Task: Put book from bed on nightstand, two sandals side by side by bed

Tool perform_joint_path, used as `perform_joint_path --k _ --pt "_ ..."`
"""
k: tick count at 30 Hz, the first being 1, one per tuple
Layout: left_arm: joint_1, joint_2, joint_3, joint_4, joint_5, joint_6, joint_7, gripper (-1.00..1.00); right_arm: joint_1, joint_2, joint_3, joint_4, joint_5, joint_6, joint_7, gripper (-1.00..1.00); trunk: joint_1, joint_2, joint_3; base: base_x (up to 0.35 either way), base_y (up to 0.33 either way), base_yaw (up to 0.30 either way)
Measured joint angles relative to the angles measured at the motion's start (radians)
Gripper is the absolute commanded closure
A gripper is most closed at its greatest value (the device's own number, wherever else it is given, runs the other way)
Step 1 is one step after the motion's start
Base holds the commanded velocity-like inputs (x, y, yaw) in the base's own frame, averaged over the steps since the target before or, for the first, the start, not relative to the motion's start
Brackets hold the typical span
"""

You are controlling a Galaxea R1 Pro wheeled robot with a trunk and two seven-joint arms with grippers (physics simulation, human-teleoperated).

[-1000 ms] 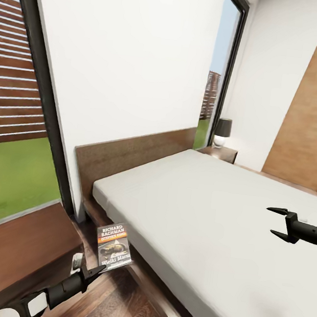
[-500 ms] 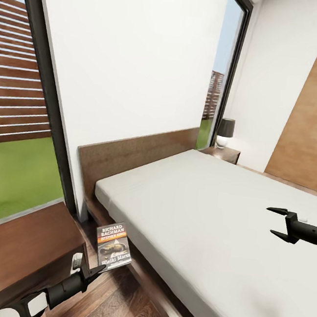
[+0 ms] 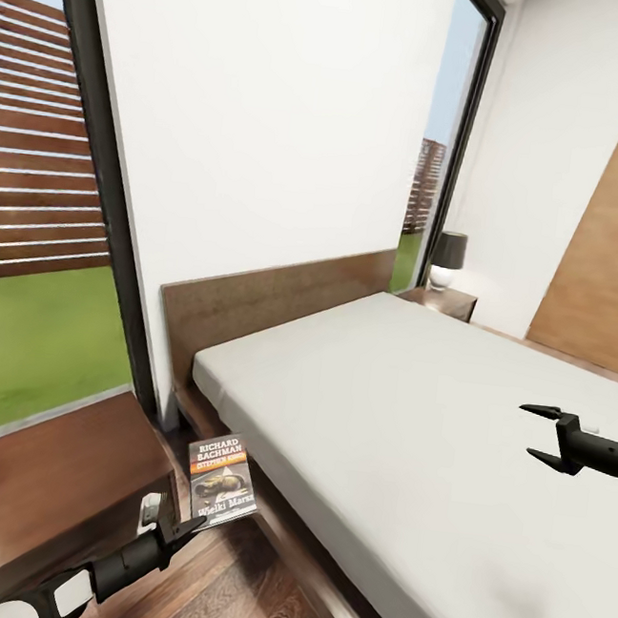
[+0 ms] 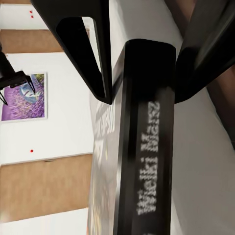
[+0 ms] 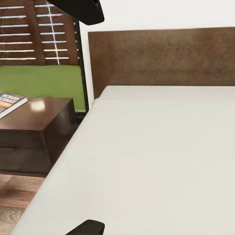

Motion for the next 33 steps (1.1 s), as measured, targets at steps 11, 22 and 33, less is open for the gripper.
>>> perform_joint_path --k 11,22,33 --pt "0.000 0.000 -0.001 0.000 -0.001 0.000 0.000 1.00 0.000 0.000 0.000 -0.001 -0.001 0.000 0.000 -1.00 0.000 0.000 -0.002 0.000 0.000 0.230" --pt "0.000 0.000 -0.002 0.000 -0.002 0.000 0.000 1.00 0.000 0.000 0.000 -0.001 -0.001 0.000 0.000 -1.00 0.000 0.000 -0.002 0.000 0.000 0.239" --pt "0.000 0.001 -0.002 0.000 -0.002 0.000 0.000 1.00 0.000 0.000 0.001 -0.002 -0.001 0.000 0.000 -1.00 0.000 0.000 -0.002 0.000 0.000 0.238"
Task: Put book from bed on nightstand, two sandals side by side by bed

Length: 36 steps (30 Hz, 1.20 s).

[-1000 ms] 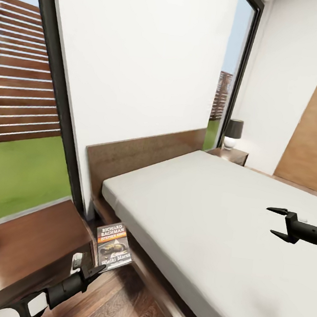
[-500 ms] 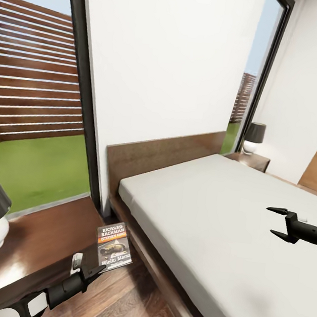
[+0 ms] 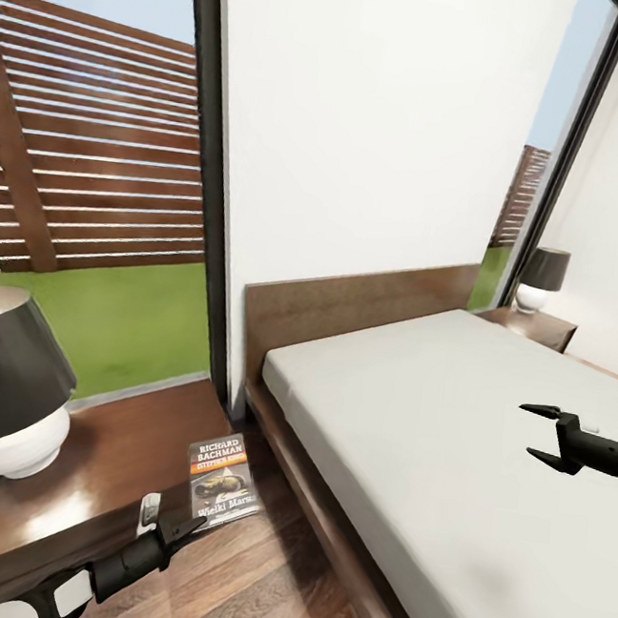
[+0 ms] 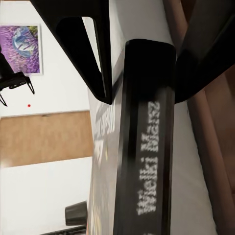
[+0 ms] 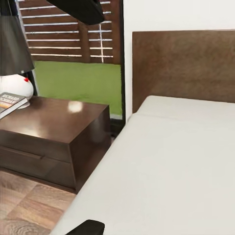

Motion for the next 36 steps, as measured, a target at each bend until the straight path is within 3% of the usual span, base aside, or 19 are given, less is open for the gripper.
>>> perform_joint_path --k 36 --pt "0.000 0.000 0.000 0.000 0.000 0.000 0.000 1.00 0.000 0.000 -0.001 0.001 0.000 0.000 0.001 -1.00 0.000 0.000 0.000 0.000 0.000 0.224"
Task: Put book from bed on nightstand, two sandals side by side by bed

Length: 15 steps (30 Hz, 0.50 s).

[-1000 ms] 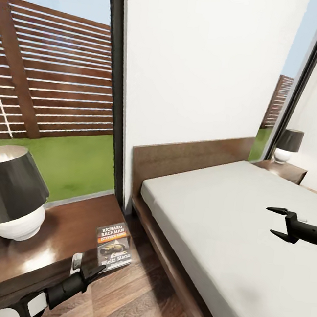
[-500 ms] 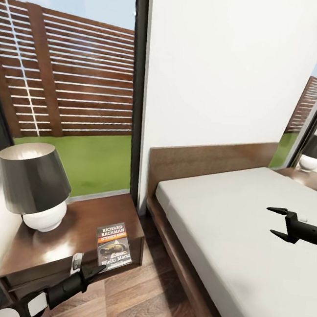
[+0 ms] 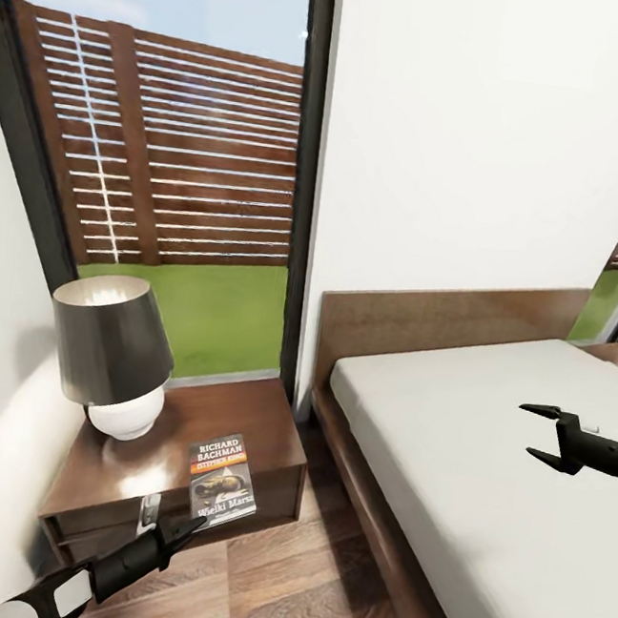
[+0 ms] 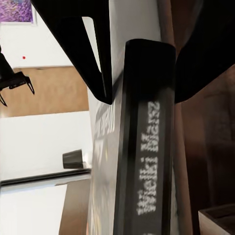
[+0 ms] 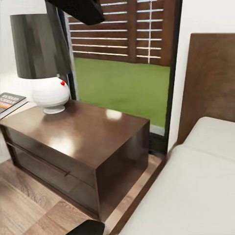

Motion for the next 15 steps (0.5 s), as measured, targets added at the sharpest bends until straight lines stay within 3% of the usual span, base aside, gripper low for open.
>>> perform_joint_path --k 15 --pt "0.000 0.000 0.000 0.000 0.000 0.000 0.000 1.00 0.000 0.000 0.001 0.000 0.000 0.000 0.000 -1.00 0.000 0.000 0.000 0.000 0.000 0.205"
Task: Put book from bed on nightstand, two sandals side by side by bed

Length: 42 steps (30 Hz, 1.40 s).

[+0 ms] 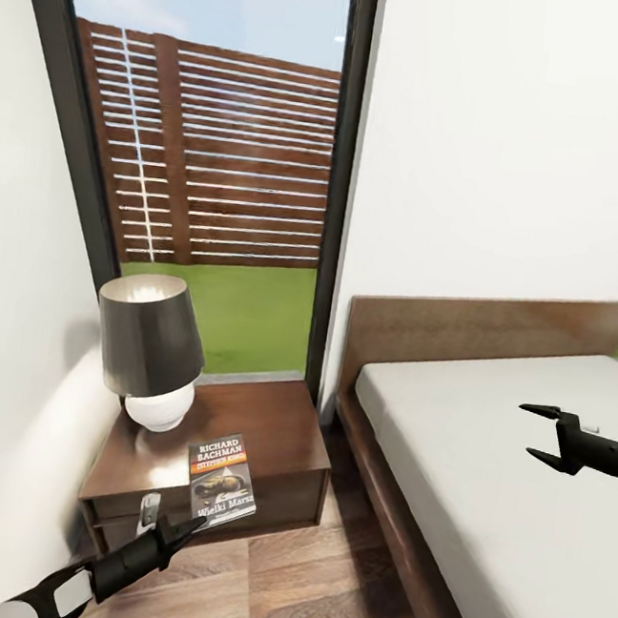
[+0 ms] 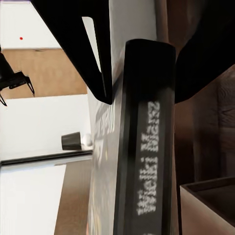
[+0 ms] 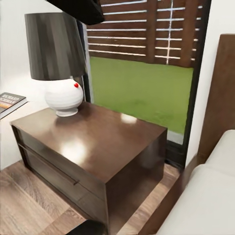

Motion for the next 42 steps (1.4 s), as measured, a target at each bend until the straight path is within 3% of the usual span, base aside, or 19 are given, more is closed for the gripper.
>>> perform_joint_path --k 27,42 --pt "0.000 0.000 0.004 0.000 0.003 0.000 -0.002 1.00 0.000 0.000 -0.002 0.000 0.001 0.001 0.000 -1.00 0.000 0.000 0.000 0.000 0.000 0.200" --pt "0.000 0.000 0.005 0.000 0.003 0.001 -0.001 1.00 0.000 0.000 -0.004 0.001 0.001 0.004 0.002 -1.00 0.000 0.000 0.000 0.000 -0.038 0.039"
